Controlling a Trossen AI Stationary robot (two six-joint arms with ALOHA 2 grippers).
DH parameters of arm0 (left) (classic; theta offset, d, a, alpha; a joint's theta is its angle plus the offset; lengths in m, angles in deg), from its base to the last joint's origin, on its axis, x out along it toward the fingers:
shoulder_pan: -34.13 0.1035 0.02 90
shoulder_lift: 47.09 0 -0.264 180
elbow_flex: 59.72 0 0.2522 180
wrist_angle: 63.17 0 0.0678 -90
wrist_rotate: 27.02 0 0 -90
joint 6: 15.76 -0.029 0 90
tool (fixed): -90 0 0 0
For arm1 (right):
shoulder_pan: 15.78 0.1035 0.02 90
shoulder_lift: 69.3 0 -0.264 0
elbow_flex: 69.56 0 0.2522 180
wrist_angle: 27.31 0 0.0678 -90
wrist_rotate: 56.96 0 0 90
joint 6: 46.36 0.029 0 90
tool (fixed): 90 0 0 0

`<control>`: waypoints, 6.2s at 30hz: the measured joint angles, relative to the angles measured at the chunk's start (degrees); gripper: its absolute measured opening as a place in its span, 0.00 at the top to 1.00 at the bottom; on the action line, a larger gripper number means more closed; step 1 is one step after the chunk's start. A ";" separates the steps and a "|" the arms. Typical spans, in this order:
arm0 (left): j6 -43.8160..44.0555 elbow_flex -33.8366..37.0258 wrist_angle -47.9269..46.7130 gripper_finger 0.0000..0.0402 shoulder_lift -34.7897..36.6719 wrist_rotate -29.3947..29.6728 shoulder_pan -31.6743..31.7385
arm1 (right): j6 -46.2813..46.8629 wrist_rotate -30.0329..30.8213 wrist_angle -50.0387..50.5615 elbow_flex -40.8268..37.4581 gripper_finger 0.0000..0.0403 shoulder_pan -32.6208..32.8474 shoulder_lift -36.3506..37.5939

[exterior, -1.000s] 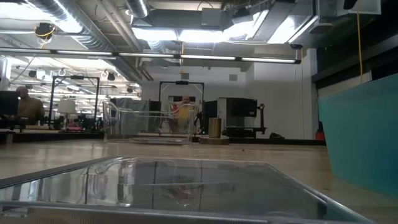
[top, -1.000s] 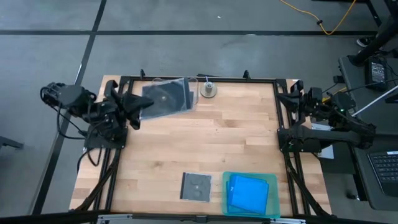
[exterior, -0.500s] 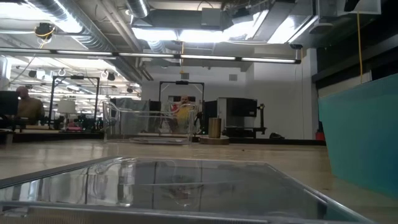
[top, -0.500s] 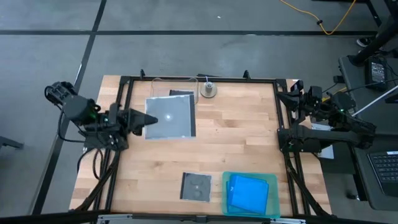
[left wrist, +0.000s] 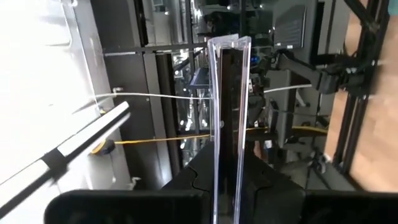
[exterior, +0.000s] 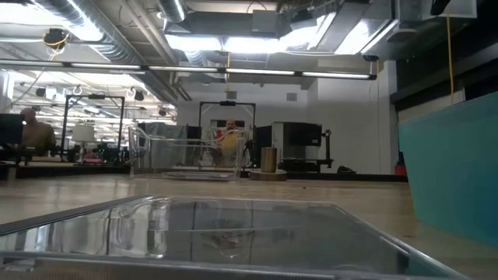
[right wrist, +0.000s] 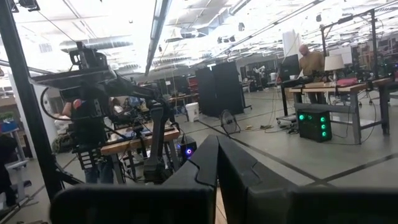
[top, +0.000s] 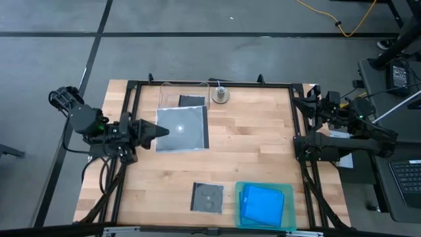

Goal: Pick & place jewel cases by type
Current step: Put the left black cd case into the transparent bin

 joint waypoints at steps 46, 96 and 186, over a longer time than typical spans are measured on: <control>83.31 0.02 2.23 0.96 2.44 -2.67 12.71 | -4.83 -6.52 3.41 -0.02 0.97 0.00 -0.07; 164.58 0.04 -27.72 0.96 6.22 -21.76 37.12 | -7.45 -11.69 3.37 -0.02 0.97 0.02 -0.07; 137.20 19.50 -8.04 0.90 -34.03 -68.97 86.71 | -6.32 -15.50 6.80 0.00 0.97 0.02 -0.05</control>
